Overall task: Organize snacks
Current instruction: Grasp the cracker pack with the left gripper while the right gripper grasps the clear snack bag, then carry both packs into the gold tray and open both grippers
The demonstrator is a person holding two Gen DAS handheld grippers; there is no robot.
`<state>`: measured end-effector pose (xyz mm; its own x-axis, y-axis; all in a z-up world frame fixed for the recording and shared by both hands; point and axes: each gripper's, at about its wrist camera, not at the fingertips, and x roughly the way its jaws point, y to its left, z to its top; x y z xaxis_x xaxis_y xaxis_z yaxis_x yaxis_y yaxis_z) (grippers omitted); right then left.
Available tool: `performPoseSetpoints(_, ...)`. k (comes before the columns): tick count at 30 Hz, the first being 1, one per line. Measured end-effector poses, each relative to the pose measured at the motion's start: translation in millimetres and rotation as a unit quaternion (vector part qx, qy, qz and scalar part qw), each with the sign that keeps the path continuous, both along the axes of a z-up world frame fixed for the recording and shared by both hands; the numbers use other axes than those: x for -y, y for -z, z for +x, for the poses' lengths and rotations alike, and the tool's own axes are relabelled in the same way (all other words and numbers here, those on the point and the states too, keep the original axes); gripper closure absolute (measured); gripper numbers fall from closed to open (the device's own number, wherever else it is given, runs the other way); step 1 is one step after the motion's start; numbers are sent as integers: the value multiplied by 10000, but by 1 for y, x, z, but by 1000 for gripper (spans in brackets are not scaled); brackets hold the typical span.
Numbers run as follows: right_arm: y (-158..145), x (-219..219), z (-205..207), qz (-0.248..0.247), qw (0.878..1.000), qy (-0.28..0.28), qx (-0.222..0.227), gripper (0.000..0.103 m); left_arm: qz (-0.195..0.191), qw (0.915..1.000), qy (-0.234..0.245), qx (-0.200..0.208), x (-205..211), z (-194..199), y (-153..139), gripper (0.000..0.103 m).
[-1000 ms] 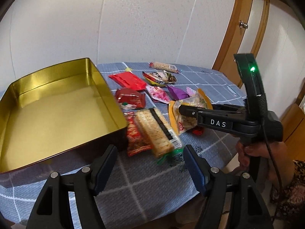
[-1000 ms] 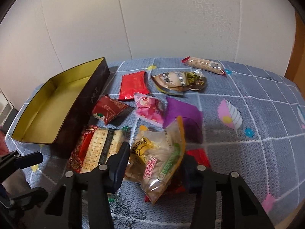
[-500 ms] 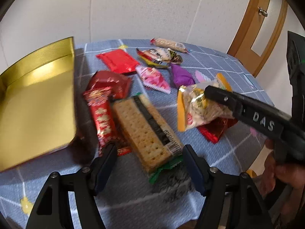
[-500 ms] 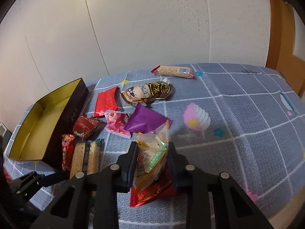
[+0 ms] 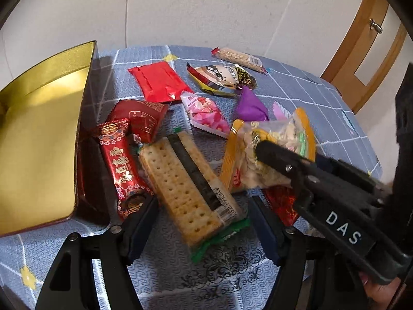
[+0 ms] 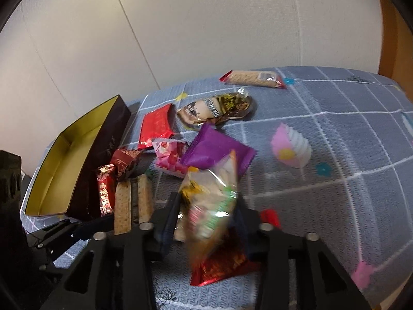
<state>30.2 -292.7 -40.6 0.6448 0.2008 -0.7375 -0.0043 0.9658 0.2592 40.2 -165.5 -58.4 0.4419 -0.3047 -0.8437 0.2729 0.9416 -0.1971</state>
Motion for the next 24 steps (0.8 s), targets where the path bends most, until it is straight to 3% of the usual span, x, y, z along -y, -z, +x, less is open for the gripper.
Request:
performPoseSetpoints(3,-5,0,-5,-245,9996,60,144,70,51,10000,-78,19,2,1,0,30)
performPoseSetpoints(7,-11,21,-12,-62,9982,481,340,70,122,9997,-204,2,11,10,0,30)
performPoseSetpoints(13,-14,38,-17,171,9958,757,476,70,664,9974,-231,178,28,19,4,31)
performPoseSetpoints(15,-14,38,-15,206,9958,759,470,70,872,9952,-181,409,30,16,6,44)
performPoseSetpoints(17,-15,39,-16,211,9955,778,504,70,806,9948,-119,603,25,11,6,56)
performPoseSetpoints(24,-22,43,-19,284,9931,893,706,70,192,9963,260,792,4,-7,5,56)
